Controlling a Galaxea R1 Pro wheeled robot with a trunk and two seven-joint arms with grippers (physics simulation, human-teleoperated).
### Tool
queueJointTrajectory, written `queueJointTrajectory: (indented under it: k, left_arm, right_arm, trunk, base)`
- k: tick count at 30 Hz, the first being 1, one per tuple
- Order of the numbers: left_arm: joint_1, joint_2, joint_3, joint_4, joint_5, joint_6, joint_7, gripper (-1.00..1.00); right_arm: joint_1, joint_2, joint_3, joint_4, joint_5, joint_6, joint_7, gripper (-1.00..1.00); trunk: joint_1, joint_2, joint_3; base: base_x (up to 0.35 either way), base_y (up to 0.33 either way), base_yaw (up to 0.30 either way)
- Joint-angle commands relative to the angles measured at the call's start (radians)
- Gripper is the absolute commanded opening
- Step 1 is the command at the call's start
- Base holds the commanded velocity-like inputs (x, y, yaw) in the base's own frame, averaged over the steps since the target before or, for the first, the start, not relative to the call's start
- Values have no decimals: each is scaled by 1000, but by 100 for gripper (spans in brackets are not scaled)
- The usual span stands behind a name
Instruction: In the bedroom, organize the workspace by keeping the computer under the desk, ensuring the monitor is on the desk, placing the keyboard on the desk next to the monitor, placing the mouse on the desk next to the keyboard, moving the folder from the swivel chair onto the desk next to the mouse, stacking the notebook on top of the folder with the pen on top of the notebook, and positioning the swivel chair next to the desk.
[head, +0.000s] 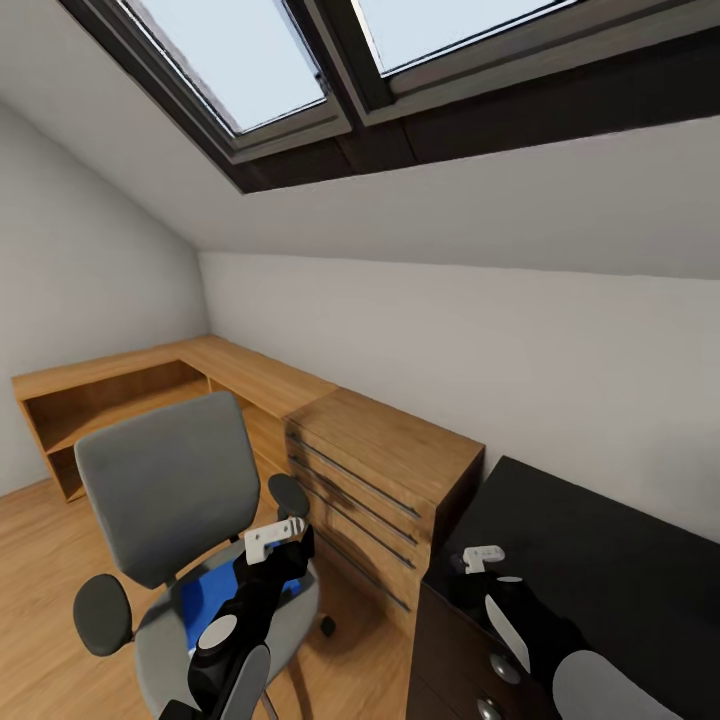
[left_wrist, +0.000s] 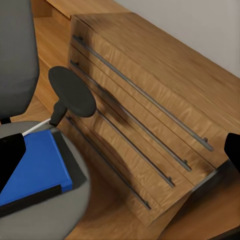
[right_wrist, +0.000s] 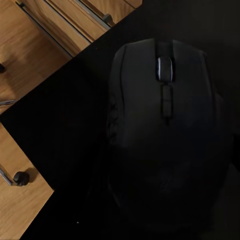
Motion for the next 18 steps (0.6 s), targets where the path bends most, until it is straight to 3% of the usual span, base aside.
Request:
queueJointTrajectory:
  k: [1,10,11,18]
  left_arm:
    - [-1,0,-1,-1,9,3,8,100]
    - [-1,1,-1,-1,9,3,8,100]
    - [-1,1,-1,-1,9,3,8,100]
    - [-1,1,-1,-1,9,3,8,100]
  right_arm:
    - [-1,-2,6,-2,-12,5,0,-100]
    - [-1,-2,6,-2,-12,4,0,-100]
    - [-1,-2,5,-3,-12,3,0,100]
    - [-1,-2,5,-3,-12,3,0,100]
  trunk:
    - [0,-1,-1]
    - [0,-1,-1]
    - [0,-1,-1]
    - [0,-1,-1]
  base:
    - [0,0,0]
    - [0,0,0]
    - [0,0,0]
    - [0,0,0]
